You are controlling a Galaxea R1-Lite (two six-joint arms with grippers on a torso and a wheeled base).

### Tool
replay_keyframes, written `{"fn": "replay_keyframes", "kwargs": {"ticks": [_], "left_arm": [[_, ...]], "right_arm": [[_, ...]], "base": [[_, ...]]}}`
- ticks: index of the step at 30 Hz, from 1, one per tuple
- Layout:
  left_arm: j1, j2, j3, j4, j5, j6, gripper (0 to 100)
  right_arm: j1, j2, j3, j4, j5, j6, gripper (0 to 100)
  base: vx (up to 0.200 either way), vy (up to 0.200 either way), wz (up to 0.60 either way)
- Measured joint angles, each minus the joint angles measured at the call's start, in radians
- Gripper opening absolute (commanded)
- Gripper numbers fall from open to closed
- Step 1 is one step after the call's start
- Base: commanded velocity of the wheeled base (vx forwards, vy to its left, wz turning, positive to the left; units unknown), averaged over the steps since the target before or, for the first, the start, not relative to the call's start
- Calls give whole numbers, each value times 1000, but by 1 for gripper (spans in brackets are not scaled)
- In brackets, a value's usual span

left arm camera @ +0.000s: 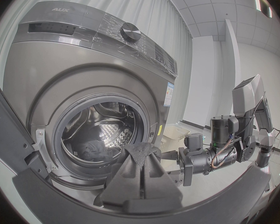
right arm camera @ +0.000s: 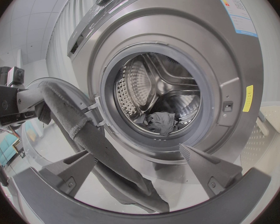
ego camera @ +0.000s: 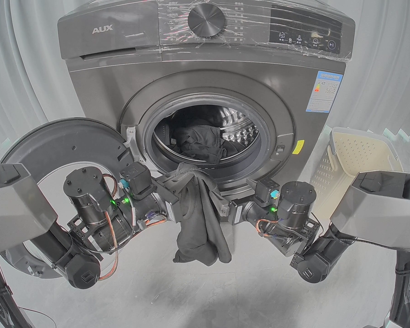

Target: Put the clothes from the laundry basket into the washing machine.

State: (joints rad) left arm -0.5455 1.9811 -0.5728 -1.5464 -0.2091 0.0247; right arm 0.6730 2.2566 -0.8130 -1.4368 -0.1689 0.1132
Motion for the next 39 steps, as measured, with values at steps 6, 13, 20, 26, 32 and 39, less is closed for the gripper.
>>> {"fn": "replay_keyframes", "kwargs": {"ticks": [6, 13, 20, 26, 32, 39], "left_arm": [[-1, 0, -1, 0, 0, 0, 0], [-3, 0, -1, 0, 0, 0, 0], [-4, 0, 2, -1, 0, 0, 0], [-5, 1, 5, 0, -3, 1, 0], [-4, 9, -2, 0, -13, -5, 0], [4, 13, -3, 0, -14, -15, 100]], "right_arm": [[24, 21, -33, 2, 1, -1, 100], [31, 56, -86, 2, 8, -3, 100], [35, 79, -145, -1, 12, -2, 0], [45, 85, -156, -26, 17, -1, 0], [53, 82, -147, -29, 17, 3, 0], [55, 44, -92, -42, 17, 8, 0]], "base": [[0, 0, 0], [0, 0, 0], [0, 0, 0], [0, 0, 0], [0, 0, 0], [0, 0, 0]]}}
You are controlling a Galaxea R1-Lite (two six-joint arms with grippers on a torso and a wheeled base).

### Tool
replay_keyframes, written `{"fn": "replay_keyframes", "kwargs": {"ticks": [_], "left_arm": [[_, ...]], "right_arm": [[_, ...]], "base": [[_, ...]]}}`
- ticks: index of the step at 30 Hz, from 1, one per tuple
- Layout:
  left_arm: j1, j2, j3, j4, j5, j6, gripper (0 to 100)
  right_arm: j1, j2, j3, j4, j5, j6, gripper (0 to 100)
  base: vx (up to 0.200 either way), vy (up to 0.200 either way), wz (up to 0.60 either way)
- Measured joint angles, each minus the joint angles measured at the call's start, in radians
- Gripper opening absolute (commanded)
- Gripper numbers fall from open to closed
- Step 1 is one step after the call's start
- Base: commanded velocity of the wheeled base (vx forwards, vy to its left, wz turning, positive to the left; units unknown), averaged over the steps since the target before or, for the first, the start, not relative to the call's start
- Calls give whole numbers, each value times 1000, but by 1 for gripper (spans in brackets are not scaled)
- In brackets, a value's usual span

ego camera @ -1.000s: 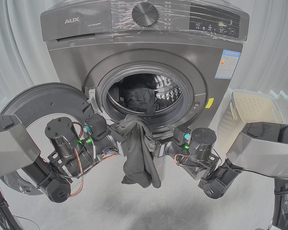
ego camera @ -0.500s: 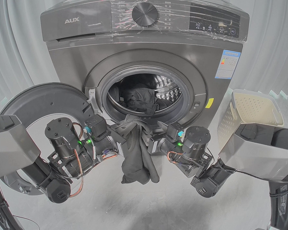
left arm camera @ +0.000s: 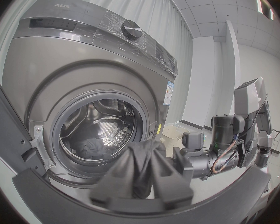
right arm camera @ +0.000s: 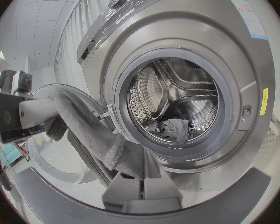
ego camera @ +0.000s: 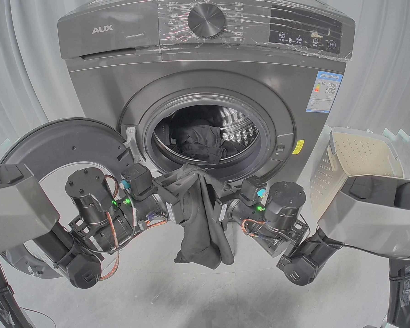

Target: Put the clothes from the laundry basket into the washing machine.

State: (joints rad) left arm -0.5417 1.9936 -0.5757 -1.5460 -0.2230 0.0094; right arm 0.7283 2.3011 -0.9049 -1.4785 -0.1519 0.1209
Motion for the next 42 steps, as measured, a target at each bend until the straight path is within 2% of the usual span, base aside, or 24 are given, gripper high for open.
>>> {"fn": "replay_keyframes", "kwargs": {"ticks": [7, 17, 21, 25, 33, 39, 42], "left_arm": [[6, 3, 16, -2, -1, -4, 100], [53, 36, 59, -3, -1, 1, 100], [66, 53, 68, -4, -1, 1, 100], [70, 78, 97, -4, -1, 7, 100], [69, 134, 129, -6, -16, 16, 100], [65, 179, 131, -7, -21, 26, 100], [65, 204, 134, -7, -46, 30, 100]], "right_arm": [[0, -85, 49, 1, -4, 3, 0], [0, -190, 60, 10, -15, 3, 0], [-1, -208, 56, 14, -20, 3, 0], [-3, -223, 45, 21, -60, 2, 0], [-10, -239, 6, 51, -95, 2, 0], [-6, -241, -30, 69, -100, 2, 0], [-4, -241, -44, 71, -101, 2, 0]], "base": [[0, 0, 0], [0, 0, 0], [0, 0, 0], [0, 0, 0], [0, 0, 0], [0, 0, 0], [0, 0, 0]]}}
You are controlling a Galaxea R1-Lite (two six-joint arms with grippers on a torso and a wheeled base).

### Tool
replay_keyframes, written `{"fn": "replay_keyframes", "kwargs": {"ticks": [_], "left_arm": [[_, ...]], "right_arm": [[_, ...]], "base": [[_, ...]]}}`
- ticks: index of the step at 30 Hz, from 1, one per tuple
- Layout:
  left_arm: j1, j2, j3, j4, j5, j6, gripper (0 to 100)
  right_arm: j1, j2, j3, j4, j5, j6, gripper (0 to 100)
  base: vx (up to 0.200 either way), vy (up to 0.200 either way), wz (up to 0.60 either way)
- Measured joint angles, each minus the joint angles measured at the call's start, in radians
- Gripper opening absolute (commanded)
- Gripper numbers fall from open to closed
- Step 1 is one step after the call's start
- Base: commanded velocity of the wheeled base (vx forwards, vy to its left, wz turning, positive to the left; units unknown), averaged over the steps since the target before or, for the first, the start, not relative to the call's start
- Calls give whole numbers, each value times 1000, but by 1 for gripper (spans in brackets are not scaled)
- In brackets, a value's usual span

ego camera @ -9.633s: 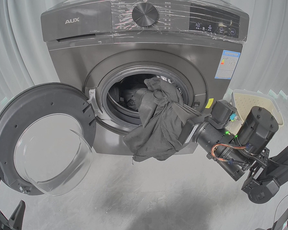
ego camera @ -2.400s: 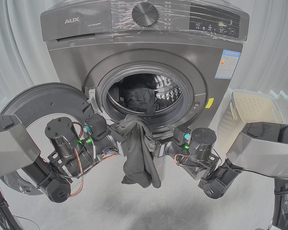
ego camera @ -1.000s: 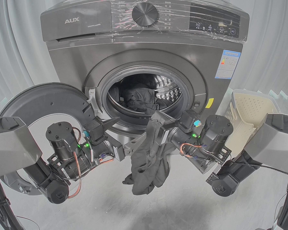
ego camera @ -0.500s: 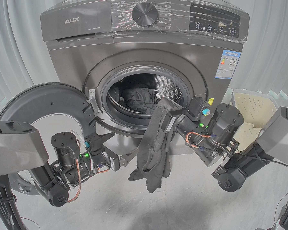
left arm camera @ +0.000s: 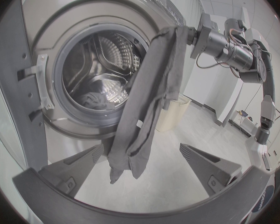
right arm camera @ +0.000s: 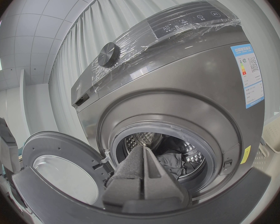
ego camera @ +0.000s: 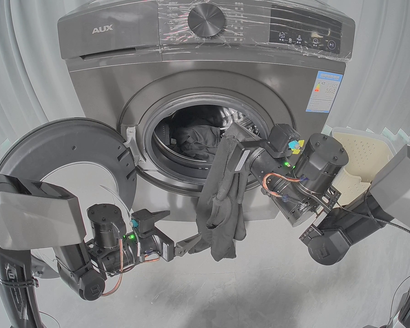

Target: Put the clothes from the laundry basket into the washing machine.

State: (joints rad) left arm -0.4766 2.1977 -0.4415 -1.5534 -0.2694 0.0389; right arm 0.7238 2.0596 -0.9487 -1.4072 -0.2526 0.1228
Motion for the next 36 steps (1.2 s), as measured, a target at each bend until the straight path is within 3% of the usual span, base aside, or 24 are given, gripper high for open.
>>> {"fn": "replay_keyframes", "kwargs": {"ticks": [14, 36], "left_arm": [[15, 118, -69, 0, -73, 1, 100], [39, 280, -220, 0, -127, -2, 100]], "right_arm": [[4, 0, -14, 8, -1, 1, 0], [19, 11, -14, 4, 0, 1, 0]], "base": [[0, 0, 0], [0, 0, 0]]}}
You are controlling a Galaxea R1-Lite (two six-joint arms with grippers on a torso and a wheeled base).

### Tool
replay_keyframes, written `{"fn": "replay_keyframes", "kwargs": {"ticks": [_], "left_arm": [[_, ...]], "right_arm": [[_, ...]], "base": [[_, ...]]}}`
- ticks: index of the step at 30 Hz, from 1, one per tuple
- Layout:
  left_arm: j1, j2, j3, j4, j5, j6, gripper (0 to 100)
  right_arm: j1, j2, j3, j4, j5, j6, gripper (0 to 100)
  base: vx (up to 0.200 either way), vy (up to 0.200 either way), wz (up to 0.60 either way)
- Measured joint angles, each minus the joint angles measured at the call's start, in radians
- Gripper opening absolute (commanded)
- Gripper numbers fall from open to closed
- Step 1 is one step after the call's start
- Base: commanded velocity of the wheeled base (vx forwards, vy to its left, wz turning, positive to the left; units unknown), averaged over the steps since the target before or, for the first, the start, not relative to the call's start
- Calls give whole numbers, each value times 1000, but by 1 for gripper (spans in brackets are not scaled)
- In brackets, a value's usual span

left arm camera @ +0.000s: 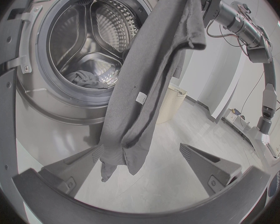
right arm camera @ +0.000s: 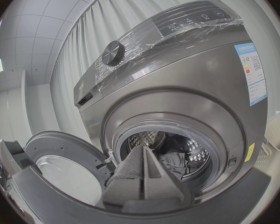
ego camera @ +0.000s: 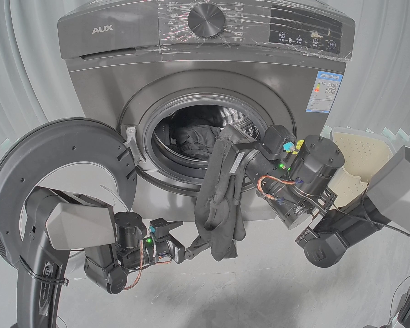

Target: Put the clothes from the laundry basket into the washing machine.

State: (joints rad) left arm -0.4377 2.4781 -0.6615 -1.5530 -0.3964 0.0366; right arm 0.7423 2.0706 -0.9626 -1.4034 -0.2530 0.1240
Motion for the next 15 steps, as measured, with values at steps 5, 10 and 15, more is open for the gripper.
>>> {"fn": "replay_keyframes", "kwargs": {"ticks": [5, 10, 15], "left_arm": [[0, 40, -57, 0, -3, -7, 100], [0, 87, -127, 0, -4, -9, 100], [-1, 133, -187, 1, -15, -17, 100]], "right_arm": [[9, 5, -2, -3, 0, 1, 0], [13, 11, -2, -6, -1, 6, 0], [19, 15, -1, -8, -2, 8, 0]], "base": [[0, 0, 0], [0, 0, 0], [0, 0, 0]]}}
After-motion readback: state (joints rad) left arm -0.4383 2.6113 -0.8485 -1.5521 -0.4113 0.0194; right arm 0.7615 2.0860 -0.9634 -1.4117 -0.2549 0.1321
